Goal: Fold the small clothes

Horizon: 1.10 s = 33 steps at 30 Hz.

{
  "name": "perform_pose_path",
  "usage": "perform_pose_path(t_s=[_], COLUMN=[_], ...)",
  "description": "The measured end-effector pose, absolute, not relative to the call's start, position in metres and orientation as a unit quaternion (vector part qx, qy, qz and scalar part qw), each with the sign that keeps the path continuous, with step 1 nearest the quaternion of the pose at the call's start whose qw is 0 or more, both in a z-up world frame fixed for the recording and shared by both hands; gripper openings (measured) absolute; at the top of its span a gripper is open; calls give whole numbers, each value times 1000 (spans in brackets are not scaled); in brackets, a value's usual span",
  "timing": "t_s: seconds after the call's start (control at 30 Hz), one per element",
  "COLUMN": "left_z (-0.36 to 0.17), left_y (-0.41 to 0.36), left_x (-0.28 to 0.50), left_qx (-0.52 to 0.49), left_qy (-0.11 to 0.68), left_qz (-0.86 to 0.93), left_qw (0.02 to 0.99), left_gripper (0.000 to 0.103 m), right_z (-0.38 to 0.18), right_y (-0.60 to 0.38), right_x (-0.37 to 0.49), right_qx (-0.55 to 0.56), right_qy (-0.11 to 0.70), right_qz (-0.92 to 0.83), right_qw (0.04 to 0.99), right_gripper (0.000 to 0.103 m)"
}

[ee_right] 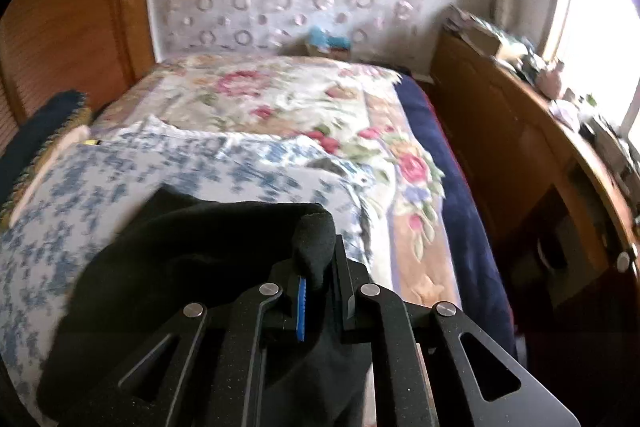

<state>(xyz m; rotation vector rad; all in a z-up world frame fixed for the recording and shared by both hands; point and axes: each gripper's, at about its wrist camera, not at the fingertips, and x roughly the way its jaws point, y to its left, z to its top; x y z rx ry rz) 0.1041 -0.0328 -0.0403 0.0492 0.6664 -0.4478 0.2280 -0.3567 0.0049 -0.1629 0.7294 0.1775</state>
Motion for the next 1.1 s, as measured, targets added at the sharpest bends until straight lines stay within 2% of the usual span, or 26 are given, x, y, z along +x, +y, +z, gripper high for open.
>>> perform_pose_path(t_s=[0.23, 0.33, 0.37, 0.8, 1.1], left_z=[-45, -46, -47, -51, -63], left_y=[-47, -56, -59, -94, -110], left_x=[103, 102, 101, 94, 91], left_qx=[29, 33, 34, 47, 45], left_qy=[332, 335, 335, 340, 352], left_qz=[-231, -238, -241, -266, -284], left_qw=[914, 911, 910, 901, 891], left_gripper=[77, 77, 77, 77, 77], right_z=[-13, -3, 1, -4, -31], right_y=[-351, -360, -362, -367, -365], right_x=[250, 247, 245, 108, 41], right_qx=[-78, -75, -72, -64, -64], right_qy=[389, 386, 382, 331, 350], right_qz=[61, 42, 39, 85, 109], right_qw=[916, 919, 921, 938, 928], right_gripper=[11, 38, 39, 39, 39])
